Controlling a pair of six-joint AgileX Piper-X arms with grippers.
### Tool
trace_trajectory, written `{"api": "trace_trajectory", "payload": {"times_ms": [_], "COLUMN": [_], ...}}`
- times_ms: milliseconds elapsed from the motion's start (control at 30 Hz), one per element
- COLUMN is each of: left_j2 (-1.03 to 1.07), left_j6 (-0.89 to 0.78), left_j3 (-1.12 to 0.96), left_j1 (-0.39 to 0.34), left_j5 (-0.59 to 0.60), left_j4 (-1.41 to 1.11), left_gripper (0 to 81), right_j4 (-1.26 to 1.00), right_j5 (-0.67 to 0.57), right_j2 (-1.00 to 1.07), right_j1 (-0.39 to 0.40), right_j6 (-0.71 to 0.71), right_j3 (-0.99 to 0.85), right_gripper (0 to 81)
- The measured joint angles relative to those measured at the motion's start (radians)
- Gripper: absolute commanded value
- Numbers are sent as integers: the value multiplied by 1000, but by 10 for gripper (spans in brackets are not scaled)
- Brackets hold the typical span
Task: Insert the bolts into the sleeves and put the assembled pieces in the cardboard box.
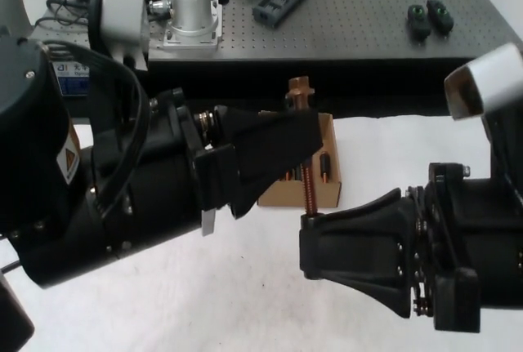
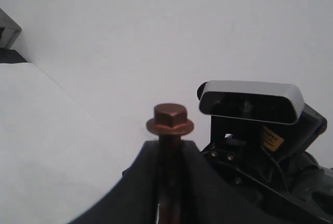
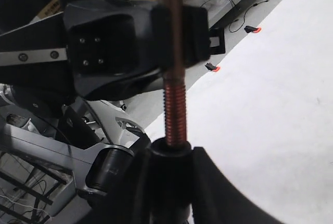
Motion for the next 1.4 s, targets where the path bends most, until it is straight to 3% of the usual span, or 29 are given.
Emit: {"api": "trace_trajectory", "payload": {"times_ms": [333,400,500,533,567,633,767,833,933,1033,1233,1367,1400], "left_j2": [0,0,0,0,0,0,0,0,0,0,-13,-87,-146], "left_j6": [0,0,0,0,0,0,7,18,77,85,116,136,157], "left_j3": [0,0,0,0,0,0,0,0,0,0,0,0,0], "left_j1": [0,0,0,0,0,0,0,0,0,0,0,0,0], "left_j5": [58,69,76,79,81,77,36,24,-32,-81,-214,-412,-514], "left_j4": [21,21,21,21,21,21,24,24,100,198,385,557,670], "left_gripper": [15,111,433,513,538,502,381,321,180,8,7,7,7], "right_j4": [-67,-67,-67,-67,-67,-67,-68,-71,-71,-71,-35,-7,4], "right_j5": [26,26,26,33,40,50,150,163,178,211,469,511,522], "right_j2": [1,1,1,1,1,1,61,196,248,519,876,1003,1044], "right_j1": [0,0,0,0,0,-9,-143,-212,-233,-272,-278,-286,-290], "right_j6": [-6,-6,-6,-6,-6,-10,-75,-91,-109,-141,-203,-212,-215], "right_j3": [0,0,0,0,0,0,-23,-74,-98,-236,-503,-605,-635], "right_gripper": [13,13,13,13,13,13,13,13,13,13,13,13,13]}}
